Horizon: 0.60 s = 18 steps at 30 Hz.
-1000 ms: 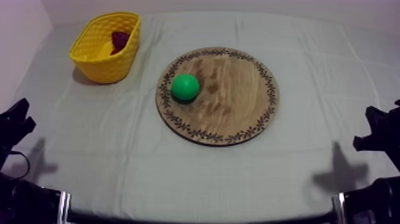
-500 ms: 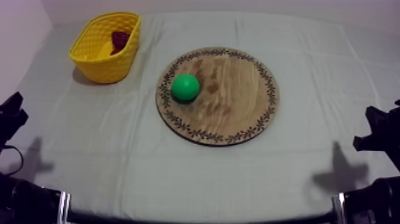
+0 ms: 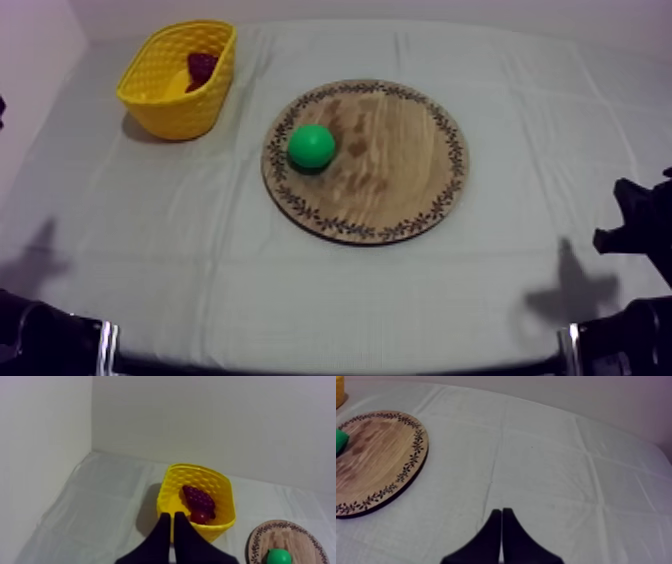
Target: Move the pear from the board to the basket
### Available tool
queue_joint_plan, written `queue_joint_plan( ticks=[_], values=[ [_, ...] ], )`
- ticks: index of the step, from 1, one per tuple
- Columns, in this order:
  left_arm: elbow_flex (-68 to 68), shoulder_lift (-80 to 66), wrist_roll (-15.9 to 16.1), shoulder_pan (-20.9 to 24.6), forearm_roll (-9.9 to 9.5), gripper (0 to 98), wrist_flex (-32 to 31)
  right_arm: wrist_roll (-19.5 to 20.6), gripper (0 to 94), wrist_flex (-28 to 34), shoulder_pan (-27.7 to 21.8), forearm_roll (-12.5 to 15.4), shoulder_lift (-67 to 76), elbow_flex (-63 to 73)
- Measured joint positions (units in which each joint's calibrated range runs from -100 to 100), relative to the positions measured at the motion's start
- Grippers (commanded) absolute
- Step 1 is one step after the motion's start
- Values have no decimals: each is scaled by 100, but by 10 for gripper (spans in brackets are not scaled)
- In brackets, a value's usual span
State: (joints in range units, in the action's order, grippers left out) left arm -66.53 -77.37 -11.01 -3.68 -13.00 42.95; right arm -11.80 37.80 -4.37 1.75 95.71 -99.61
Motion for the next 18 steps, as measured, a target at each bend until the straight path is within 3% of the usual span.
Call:
queue_joint_plan(
  ticks=[6,18],
  values=[
    [1252,972,221,-129,207,0,660,0,5,0,0,0,0,0],
    [4346,3103,251,-747,282,0,2184,0,5,0,0,0,0,0]
  ],
)
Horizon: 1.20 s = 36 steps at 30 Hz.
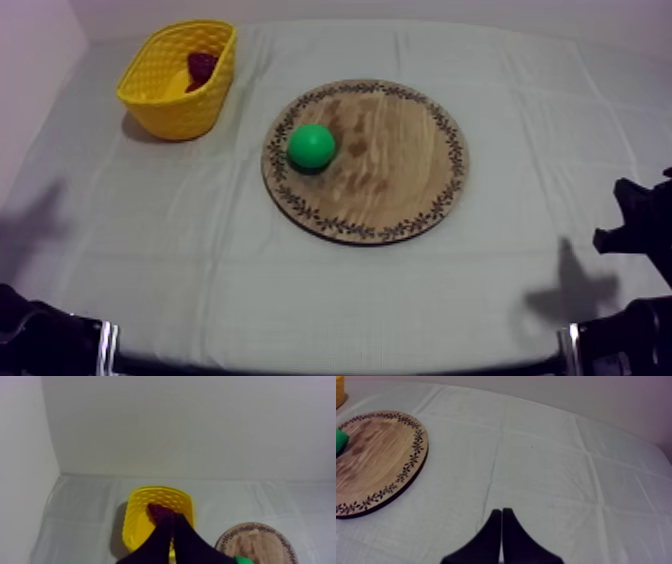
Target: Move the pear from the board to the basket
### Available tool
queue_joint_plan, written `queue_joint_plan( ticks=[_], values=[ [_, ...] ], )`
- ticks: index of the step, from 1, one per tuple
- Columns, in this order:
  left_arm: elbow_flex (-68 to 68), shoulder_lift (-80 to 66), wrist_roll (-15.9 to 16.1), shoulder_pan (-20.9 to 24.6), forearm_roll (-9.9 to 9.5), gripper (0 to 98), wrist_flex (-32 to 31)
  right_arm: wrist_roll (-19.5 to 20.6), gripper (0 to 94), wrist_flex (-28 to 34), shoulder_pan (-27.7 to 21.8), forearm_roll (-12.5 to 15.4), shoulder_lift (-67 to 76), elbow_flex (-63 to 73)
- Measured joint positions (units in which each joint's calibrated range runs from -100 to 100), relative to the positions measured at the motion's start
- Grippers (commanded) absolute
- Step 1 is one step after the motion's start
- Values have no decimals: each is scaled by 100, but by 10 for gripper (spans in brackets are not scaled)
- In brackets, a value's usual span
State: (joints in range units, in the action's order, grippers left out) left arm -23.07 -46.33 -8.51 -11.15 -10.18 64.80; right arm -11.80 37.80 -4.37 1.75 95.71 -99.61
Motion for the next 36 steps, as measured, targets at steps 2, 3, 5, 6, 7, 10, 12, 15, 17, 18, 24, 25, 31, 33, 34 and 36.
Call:
queue_joint_plan(
  ticks=[2,3,5,6,7,10,12,15,17,18,24,25,31,33,34,36],
  values=[
    [553,366,-29,-123,0,0,243,0,5,0,0,0,0,0],
    [852,569,-58,-209,0,0,361,0,5,0,0,0,0,0],
    [1370,965,-131,-338,-24,0,538,0,5,9,0,0,0,0],
    [1637,1152,-177,-415,-40,0,631,0,5,1,0,0,0,0],
    [1889,1340,-233,-499,-69,0,723,0,5,1,0,0,0,0],
    [2551,1823,-373,-729,-102,0,995,0,5,1,0,0,0,0],
    [2859,2109,-448,-862,-110,0,1146,0,5,1,0,0,0,0],
    [3139,2489,-576,-1075,-173,0,1268,0,5,1,0,0,0,0],
    [3160,2728,-662,-1209,-224,0,1306,3,5,-4,0,0,0,0],
    [3110,2840,-714,-1282,-263,0,1324,3,5,-4,0,0,0,0],
    [2824,3440,-1019,-1685,-427,0,1542,21,5,-9,0,0,0,0],
    [2738,3541,-1070,-1754,-446,0,1559,21,5,-9,0,0,0,0],
    [2170,4123,-1390,-2125,-538,0,1550,1,5,-9,0,0,0,0],
    [2068,4297,-1484,-2203,-507,0,1550,1,5,-9,0,0,0,0],
    [2033,4390,-1516,-2226,-494,0,1539,1,5,-9,0,0,0,0],
    [1949,4560,-1543,-2250,-474,0,1438,1,5,-9,0,0,0,0]
  ],
)
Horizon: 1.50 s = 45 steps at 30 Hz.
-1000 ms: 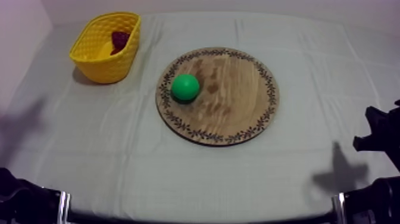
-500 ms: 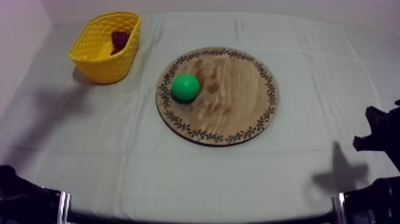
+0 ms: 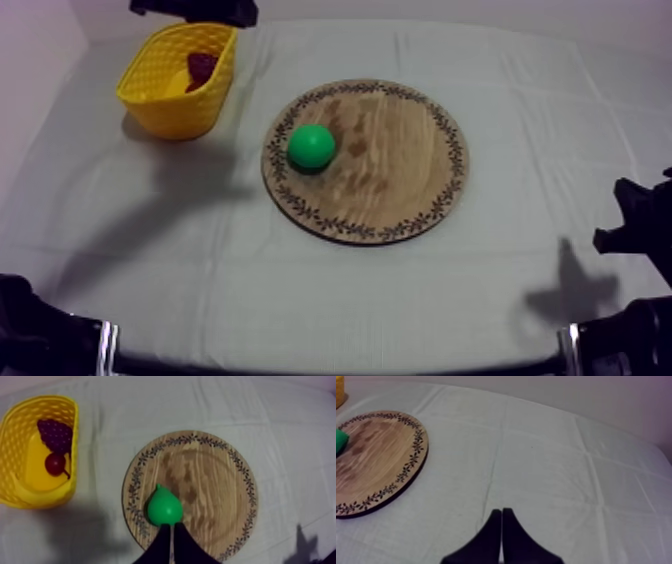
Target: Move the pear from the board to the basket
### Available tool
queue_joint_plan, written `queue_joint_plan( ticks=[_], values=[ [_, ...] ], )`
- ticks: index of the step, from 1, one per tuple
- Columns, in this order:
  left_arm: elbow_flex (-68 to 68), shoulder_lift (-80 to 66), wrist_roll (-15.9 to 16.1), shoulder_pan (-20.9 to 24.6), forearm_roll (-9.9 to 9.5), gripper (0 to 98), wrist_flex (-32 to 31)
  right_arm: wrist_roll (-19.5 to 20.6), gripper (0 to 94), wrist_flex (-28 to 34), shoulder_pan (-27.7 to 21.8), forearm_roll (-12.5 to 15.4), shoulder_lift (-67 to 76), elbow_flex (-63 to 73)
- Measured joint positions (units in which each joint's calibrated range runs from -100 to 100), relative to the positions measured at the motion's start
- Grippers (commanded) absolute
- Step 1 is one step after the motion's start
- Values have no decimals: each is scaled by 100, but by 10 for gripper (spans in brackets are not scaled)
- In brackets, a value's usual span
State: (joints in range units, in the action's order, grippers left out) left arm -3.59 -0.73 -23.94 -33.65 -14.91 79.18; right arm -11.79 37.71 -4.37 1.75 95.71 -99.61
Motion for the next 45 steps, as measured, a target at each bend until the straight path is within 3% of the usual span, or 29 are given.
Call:
queue_joint_plan(
  ticks=[11,15,18,26,29,36,45],
  values=[
    [-413,640,-23,20,163,9,-595,0,5,-6,0,0,0,0],
    [-383,715,66,24,215,81,-653,0,5,2,0,0,0,0],
    [-344,735,50,28,202,233,-664,0,5,2,0,0,0,0],
    [-329,769,-183,55,176,818,-516,0,5,2,0,0,0,0],
    [-254,782,-310,68,188,915,-359,0,5,2,0,0,0,0],
    [-285,810,-406,59,282,962,-90,0,5,2,0,0,0,0],
    [-764,1117,-474,4,338,967,-407,0,5,2,0,0,0,0]
  ],
)
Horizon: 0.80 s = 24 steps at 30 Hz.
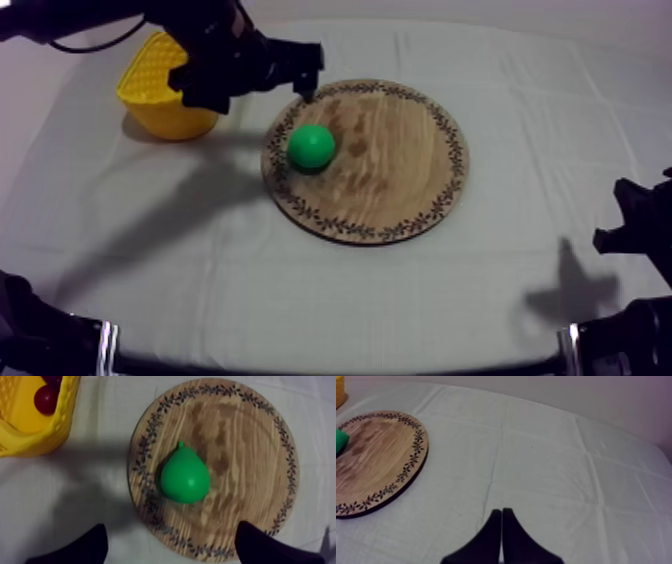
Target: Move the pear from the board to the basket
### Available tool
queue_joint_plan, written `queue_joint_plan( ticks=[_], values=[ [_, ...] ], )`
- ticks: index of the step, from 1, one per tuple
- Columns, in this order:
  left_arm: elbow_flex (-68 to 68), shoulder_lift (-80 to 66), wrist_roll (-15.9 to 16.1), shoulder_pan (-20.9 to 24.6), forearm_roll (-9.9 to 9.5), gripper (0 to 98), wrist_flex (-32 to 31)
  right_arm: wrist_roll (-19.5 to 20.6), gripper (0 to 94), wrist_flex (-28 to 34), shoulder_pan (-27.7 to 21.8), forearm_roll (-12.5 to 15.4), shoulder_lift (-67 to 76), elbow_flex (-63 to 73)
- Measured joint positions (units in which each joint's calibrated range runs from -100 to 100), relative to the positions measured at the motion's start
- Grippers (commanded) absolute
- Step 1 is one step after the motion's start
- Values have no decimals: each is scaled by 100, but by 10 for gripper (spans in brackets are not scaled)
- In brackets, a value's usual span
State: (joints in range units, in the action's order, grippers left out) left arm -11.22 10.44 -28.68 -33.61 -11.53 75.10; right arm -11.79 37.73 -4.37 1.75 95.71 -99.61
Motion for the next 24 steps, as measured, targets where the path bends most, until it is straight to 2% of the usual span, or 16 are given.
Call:
queue_joint_plan(
  ticks=[11,24],
  values=[
    [460,1053,-52,-8,165,968,-147,0,5,13,0,0,0,0],
    [1476,2466,2,101,253,967,-74,0,5,-2,0,0,0,0]
  ],
)
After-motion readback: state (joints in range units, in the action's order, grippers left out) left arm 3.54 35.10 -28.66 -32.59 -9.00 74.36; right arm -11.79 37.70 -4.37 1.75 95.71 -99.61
